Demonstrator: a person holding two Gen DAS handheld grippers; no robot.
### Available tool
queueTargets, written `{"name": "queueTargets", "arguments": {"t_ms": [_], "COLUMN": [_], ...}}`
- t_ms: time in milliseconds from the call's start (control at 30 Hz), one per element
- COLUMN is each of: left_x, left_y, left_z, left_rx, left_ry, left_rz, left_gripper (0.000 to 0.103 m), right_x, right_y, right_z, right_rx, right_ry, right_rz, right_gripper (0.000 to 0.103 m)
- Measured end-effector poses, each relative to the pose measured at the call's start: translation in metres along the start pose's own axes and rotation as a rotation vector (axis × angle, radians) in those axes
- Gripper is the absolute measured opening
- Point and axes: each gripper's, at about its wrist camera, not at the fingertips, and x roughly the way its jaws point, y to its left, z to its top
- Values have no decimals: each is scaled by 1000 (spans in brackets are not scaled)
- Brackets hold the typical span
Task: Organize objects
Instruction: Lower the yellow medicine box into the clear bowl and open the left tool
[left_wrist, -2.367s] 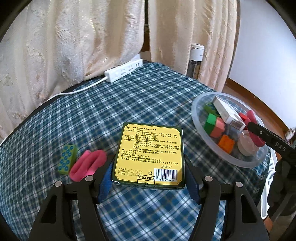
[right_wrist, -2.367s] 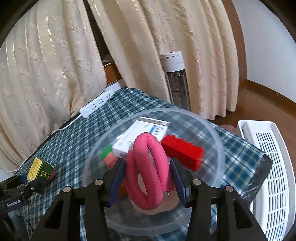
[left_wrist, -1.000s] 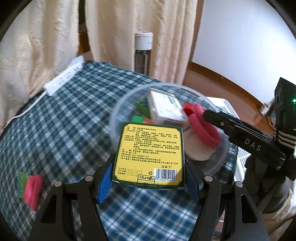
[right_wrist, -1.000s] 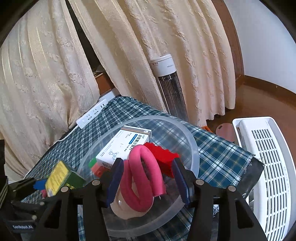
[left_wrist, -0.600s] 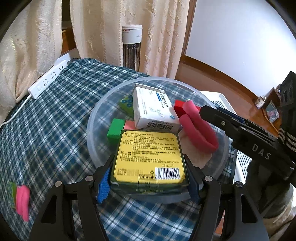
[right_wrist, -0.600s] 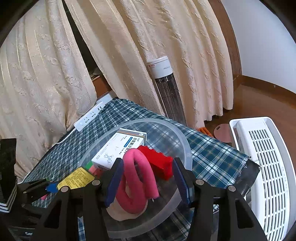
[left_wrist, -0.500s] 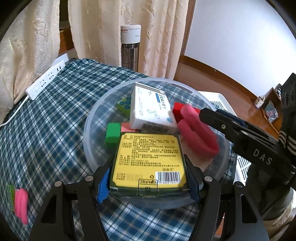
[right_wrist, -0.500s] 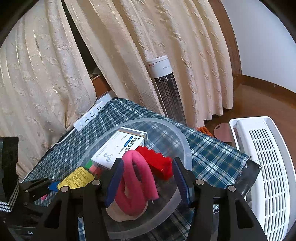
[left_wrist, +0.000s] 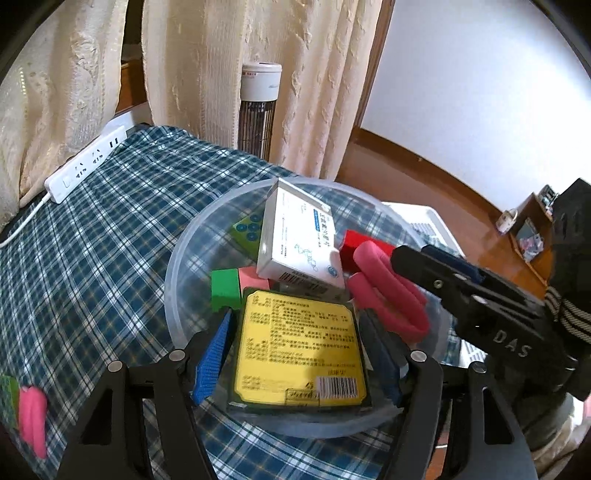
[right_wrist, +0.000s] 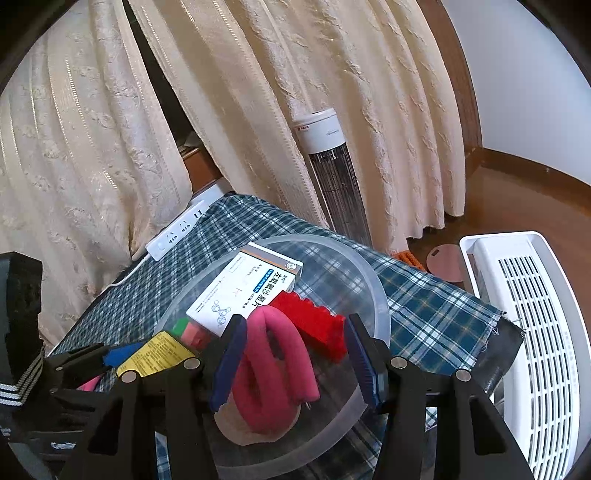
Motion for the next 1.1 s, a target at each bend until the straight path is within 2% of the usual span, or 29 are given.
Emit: {"name": "queueTargets", "arguments": {"t_ms": [267, 600, 933, 1100], "left_x": [-23, -53, -26, -20], "left_y": [6, 25, 31, 37], "left_z": [-8, -32, -34, -35], "left_rx": [-18, -34, -49, -80], "left_ry": [-32, -59, -24, -7], "left_rz": [-8, 62, 105, 101], "left_gripper": [74, 74, 74, 74], "right_x": [-3, -3, -5, -6], "right_y": [8, 12, 16, 16], "right_z": [-1, -4, -5, -5], "right_rx": [-11, -16, -19, -19], "right_ry": [1, 7, 5, 4], "right_rz": [5, 9, 7, 6], "right_gripper": [58, 58, 58, 58]}}
